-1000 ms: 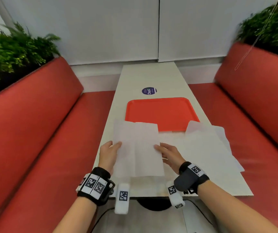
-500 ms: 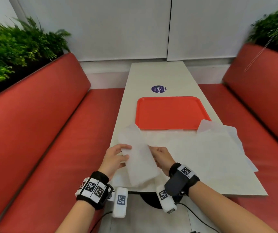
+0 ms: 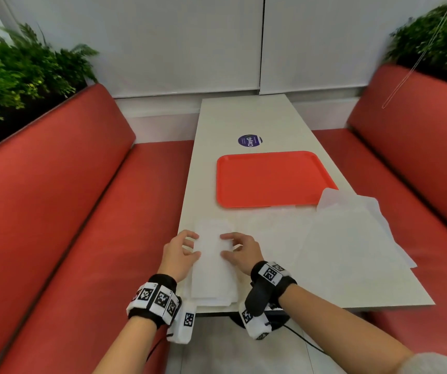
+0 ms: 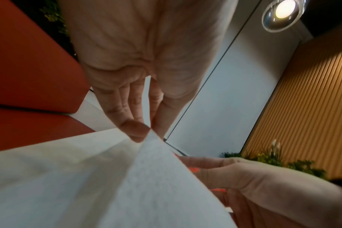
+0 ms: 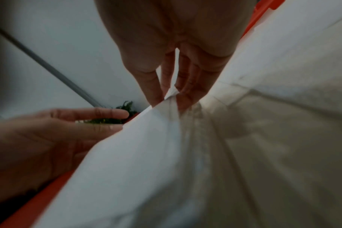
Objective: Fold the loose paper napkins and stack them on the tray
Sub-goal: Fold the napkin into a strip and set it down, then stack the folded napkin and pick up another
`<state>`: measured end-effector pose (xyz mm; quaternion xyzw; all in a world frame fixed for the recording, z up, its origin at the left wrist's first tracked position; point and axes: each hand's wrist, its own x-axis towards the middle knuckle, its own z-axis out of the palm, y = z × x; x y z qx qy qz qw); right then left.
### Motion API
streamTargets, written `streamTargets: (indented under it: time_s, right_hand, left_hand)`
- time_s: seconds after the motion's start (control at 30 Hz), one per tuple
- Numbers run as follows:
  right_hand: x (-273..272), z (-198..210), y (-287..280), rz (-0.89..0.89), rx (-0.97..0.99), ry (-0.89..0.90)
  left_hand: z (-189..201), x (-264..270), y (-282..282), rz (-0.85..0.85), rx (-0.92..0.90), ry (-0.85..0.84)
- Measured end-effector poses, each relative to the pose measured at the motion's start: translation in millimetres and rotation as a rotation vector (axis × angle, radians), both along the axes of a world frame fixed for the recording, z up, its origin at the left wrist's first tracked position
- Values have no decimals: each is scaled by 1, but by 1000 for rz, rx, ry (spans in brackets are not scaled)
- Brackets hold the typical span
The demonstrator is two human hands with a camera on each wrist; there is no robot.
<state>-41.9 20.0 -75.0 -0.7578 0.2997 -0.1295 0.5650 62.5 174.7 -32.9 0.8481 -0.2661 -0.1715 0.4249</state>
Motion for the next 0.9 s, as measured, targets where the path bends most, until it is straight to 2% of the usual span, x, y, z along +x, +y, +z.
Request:
streamTargets:
  time_s: [0.07,0.13,0.23,0.33,0.43,0.57,0.67,0.8,0.9]
  right_hand:
    - [2,-7,1,21,-82,93]
    - [0,-11,2,57,-147,149]
    - [-8,-13,-1,60,-181,131]
    - [-29,-9,-17,1,-212,67]
    - [-60,-4,-47,-122,-190,80]
    - [-109,1,-100,-278,-173,184]
    - [-143,3,-137,-378,-189,274]
    - [-179,-9,-173,-399,-191,463]
    - [-197,-20,-181,-411,-137,450]
  left_hand:
    - [-7,-1,-2,-23,63,0]
    - [-14,-5,-4,-67,213,-33]
    - [-14,-17,-9,-73,376,-137]
    - [-4,-33,-24,-108,331,-230]
    - [4,-53,-51,-208,261,-171]
    - [2,-80,-100,-306,230,-82]
    - [-8,-94,-138,-336,282,-56]
    - [-22,-103,-185,-339,428,-100]
    - [-33,-106,-207,-339,517,-180]
